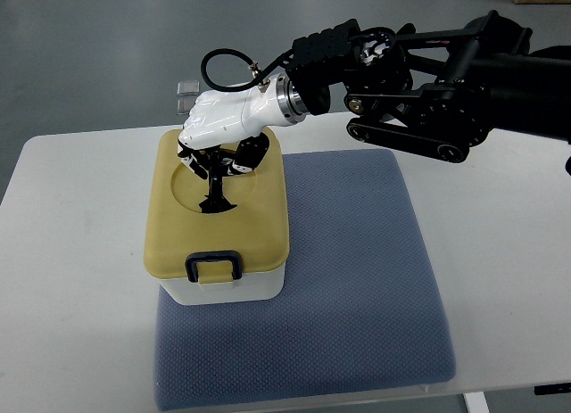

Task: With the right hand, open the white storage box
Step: 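Lower the right hand and close its fingers around the black lid handle, then lift the yellow lid off the box with the right hand, then carry the lid away from the box and lower it onto the mat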

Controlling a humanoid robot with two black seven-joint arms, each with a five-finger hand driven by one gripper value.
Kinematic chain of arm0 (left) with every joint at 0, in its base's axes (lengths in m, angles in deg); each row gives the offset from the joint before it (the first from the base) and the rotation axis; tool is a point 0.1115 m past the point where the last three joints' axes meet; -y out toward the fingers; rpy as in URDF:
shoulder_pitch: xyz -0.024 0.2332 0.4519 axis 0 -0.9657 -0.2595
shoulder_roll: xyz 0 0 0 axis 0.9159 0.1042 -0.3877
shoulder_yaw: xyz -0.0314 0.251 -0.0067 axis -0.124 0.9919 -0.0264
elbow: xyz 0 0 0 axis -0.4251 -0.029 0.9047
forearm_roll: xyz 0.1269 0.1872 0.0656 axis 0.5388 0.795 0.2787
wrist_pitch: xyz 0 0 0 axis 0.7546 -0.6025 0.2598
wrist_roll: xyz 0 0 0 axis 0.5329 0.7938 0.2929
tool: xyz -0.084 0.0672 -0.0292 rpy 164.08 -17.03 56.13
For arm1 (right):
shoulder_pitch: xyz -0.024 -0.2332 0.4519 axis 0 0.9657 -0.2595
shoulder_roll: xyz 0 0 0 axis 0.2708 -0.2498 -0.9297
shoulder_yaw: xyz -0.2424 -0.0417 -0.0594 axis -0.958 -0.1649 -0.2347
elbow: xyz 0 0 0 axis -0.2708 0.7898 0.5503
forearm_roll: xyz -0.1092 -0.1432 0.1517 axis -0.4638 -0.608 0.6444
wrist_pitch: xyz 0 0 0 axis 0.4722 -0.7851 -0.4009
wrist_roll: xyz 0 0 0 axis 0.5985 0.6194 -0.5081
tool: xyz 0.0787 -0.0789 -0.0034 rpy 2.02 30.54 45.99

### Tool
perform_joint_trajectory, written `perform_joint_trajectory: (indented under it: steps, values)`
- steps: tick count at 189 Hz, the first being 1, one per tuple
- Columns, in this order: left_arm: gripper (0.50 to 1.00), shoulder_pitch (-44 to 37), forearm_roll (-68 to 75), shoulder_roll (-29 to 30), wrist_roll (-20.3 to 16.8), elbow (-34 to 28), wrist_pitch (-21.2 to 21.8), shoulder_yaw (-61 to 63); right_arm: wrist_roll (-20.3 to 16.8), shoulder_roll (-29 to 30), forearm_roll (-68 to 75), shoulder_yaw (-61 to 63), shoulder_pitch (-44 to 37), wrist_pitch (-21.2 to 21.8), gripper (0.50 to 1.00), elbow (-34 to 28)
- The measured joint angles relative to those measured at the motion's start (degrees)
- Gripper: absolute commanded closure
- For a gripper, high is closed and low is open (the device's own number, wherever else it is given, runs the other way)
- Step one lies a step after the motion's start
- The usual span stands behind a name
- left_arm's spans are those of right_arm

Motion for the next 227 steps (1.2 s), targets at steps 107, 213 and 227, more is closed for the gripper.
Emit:
perform_joint_trajectory:
  steps: [107,213,227]
  values:
    - [0.5,0.0,0.0,0.0,0.0,0.0,0.0,0.0,0.5,-6.5,0.6,3.6,-1.2,-6.3,1.0,0.0]
    - [0.5,0.0,0.0,0.0,0.0,0.0,0.0,0.0,6.4,-26.4,0.7,3.9,2.1,-6.5,1.0,-0.1]
    - [0.5,0.0,0.0,0.0,0.0,0.0,0.0,0.0,6.6,-26.7,0.6,3.8,3.3,-6.9,1.0,0.0]
